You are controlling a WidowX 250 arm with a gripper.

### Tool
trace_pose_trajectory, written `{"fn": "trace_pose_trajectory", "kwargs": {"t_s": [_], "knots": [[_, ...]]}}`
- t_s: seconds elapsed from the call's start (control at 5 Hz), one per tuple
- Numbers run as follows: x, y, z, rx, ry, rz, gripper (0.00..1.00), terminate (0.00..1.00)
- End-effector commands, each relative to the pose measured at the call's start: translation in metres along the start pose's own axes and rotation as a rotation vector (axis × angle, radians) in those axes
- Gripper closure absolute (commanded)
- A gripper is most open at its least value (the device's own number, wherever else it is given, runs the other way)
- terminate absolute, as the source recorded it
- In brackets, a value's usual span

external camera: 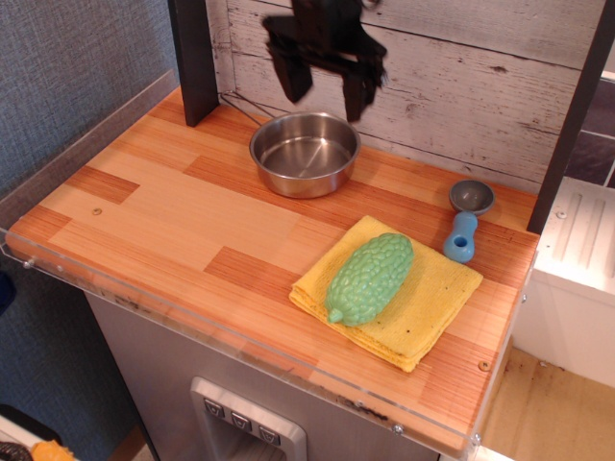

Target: Move the silver vessel and place it on the center of top of the table.

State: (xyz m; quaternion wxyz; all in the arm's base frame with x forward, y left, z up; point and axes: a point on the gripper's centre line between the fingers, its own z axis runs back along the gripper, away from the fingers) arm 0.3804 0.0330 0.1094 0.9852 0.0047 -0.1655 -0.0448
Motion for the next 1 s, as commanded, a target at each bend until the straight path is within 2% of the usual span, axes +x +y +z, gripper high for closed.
{"fn": "trace_pose_trajectory", "kwargs": {"t_s": [0.0,0.2,0.6,0.8], "knots": [[-0.046,-0.025,0.035,-0.035,0.026,0.179,0.00,0.00],[-0.066,-0.028,0.035,-0.024,0.067,0.203,0.00,0.00],[-0.071,-0.027,0.039,-0.024,0.078,0.195,0.00,0.00],[-0.071,-0.027,0.039,-0.024,0.078,0.195,0.00,1.00]]}}
